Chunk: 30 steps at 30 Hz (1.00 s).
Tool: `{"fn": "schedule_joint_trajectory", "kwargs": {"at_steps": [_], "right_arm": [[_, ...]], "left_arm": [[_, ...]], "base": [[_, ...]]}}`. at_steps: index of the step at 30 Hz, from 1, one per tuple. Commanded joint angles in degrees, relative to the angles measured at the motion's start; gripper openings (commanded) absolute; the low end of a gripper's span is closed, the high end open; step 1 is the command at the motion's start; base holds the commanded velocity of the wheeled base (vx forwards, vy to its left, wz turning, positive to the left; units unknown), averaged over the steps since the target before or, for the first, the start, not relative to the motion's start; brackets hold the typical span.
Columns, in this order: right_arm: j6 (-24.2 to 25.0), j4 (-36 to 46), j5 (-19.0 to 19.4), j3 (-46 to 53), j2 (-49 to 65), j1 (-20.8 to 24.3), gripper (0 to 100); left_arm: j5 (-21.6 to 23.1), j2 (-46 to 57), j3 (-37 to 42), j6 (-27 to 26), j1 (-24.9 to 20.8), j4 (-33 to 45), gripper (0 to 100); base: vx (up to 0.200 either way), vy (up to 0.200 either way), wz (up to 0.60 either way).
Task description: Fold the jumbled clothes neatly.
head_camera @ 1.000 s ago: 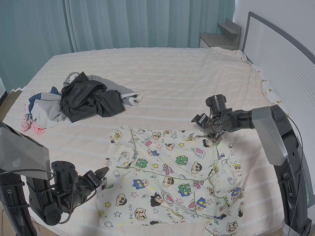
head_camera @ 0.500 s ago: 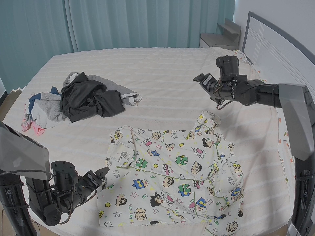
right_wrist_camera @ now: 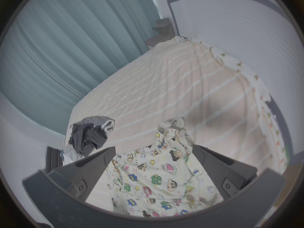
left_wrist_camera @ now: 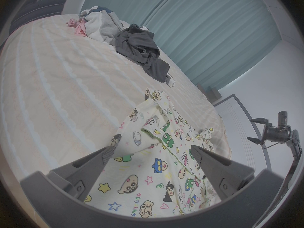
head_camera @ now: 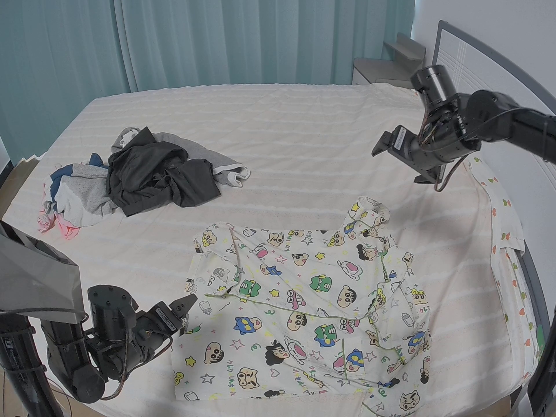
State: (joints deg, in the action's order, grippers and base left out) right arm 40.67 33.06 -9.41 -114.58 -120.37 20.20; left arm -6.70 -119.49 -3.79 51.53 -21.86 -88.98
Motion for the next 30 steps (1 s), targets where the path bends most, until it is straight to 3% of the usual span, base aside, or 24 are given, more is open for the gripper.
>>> {"fn": "schedule_joint_trajectory", "kwargs": {"at_steps": [1, 4, 7, 9, 13, 18, 23, 24, 26, 29, 30], "right_arm": [[-6.6, 6.8, -2.5, 0.0, 12.2, 1.6, 100], [-7.4, 10.5, -4.8, 0.0, 16.6, 2.3, 100], [-6.8, 20.8, -6.2, 0.0, 22.3, 5.2, 100], [-3.3, 32.2, -6.7, 0.0, 25.8, 6.6, 100], [4.1, 42.5, -6.5, 0.0, 30.4, 6.6, 100], [9.3, 55.3, -6.4, 0.0, 36.1, 6.3, 100], [15.7, 56.9, -5.4, 0.0, 41.0, 6.1, 100], [16.9, 56.9, -3.8, 0.0, 45.0, 5.2, 100], [16.7, 56.9, -2.6, 0.0, 48.1, 3.2, 100], [14.6, 56.9, 1.0, 0.0, 57.1, -3.9, 100], [14.6, 56.9, 1.0, 0.0, 57.1, -3.9, 100]], "left_arm": [[0.0, 2.9, 1.4, 0.3, -4.1, -1.0, 100], [0.0, 3.0, 1.4, 0.3, -4.8, -1.0, 100], [0.0, 2.9, 1.2, 0.3, -4.9, -1.0, 100], [0.1, 2.9, 1.2, 0.2, -4.9, -1.0, 100], [0.6, 4.6, 1.4, -0.3, -4.9, -1.0, 100], [3.5, 7.4, 2.6, -0.7, -4.9, -1.0, 100], [4.5, 8.5, 2.4, -0.8, -4.6, -1.0, 100], [4.4, 8.7, 2.1, -1.9, -4.2, -1.0, 100], [4.3, 8.8, 2.2, -3.1, -4.2, -1.0, 100], [4.2, 8.9, 2.3, -4.1, -4.3, -1.0, 100], [4.2, 8.9, 2.3, -4.1, -4.3, -1.0, 100]], "base": [[0.0, 0.0, 0.0], [0.0, 0.0, 0.0], [0.0, 0.0, 0.0], [0.0, 0.0, 0.0], [0.0, 0.0, 0.0], [0.0, 0.0, 0.0], [0.0, 0.0, 0.0], [0.0, 0.0, 0.0], [0.0, 0.0, 0.0], [0.0, 0.0, 0.0], [0.0, 0.0, 0.0]]}}
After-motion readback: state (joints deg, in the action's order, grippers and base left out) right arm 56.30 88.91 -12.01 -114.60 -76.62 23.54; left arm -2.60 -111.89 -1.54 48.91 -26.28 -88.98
